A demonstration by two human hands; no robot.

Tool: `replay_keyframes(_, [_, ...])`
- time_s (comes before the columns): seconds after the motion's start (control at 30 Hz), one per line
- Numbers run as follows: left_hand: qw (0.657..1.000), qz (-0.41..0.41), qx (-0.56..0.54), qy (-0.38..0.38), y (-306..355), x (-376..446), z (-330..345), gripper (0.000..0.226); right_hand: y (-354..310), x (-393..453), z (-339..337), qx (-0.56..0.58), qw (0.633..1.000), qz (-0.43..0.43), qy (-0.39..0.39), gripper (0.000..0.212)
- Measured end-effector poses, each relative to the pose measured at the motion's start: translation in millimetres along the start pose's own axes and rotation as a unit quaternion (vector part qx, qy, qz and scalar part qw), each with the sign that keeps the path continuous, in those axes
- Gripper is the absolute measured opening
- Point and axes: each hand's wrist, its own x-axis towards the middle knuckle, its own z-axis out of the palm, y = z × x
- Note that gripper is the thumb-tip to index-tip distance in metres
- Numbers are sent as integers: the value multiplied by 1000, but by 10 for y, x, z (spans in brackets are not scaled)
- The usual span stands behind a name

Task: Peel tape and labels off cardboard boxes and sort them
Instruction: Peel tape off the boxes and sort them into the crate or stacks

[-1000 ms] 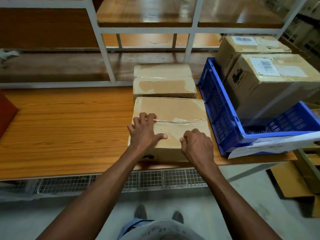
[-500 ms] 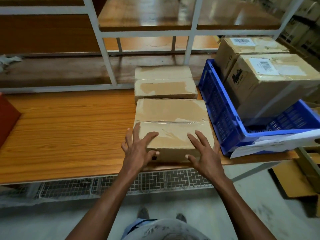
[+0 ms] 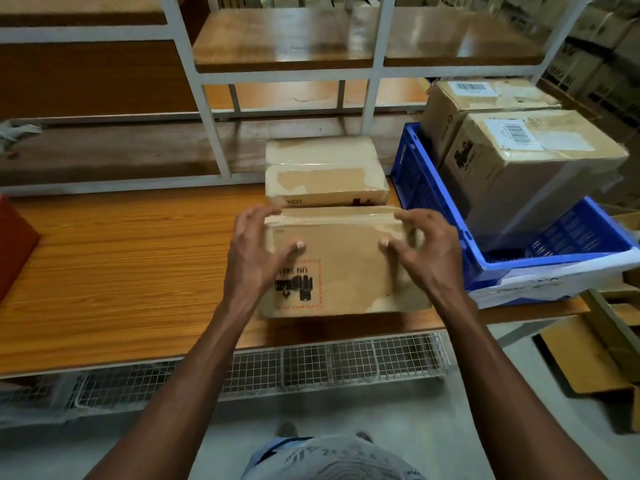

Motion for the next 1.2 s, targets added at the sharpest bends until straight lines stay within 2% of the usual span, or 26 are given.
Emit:
replay_keyframes(0.1, [1000,4,-30,4,80,207,-107,59,-182,237,-63,-10,999,1,32,48])
replay_keyframes(0.17, [999,-1,-15,-35,90,282,-107,63,-230,359,-29,-27,999,6,23,45])
replay_keyframes(0.23, [994,-11,24,-107,107,293,-32,68,-216,425,54,-49,999,11,-16,41])
replay_keyframes(0.3, [988,-24,50,-142,95,315,51,63,-216,453,117,-63,996,11,-59,38])
replay_keyframes(0.43, [983,-31,104,-151,44,454,36,58,-396,570,81,-127,982,10,-137,49])
replay_keyframes(0.53, [973,-17,172,-155,63,463,14,59,-589,624,68,-180,955,6,-236,69])
replay_keyframes(0.6, [970,-6,192,-150,95,442,17,59,-643,617,106,-184,949,5,-256,76])
replay_keyframes(0.73, [957,56,255,-126,289,335,88,56,-619,637,118,-206,948,-10,-244,75])
replay_keyframes(0.83, [939,79,268,-202,443,208,172,55,-625,676,94,-220,943,-9,-248,75])
replay_keyframes(0.93, [926,57,294,-231,530,195,168,56,-645,626,128,-213,948,-3,-238,72])
replay_keyframes(1.1, [916,61,317,-238,584,184,141,57,-726,226,254,-206,964,-55,-160,31])
replay_keyframes(1.2, [916,67,323,-227,555,86,150,57,-671,-83,327,-200,966,-91,-136,26])
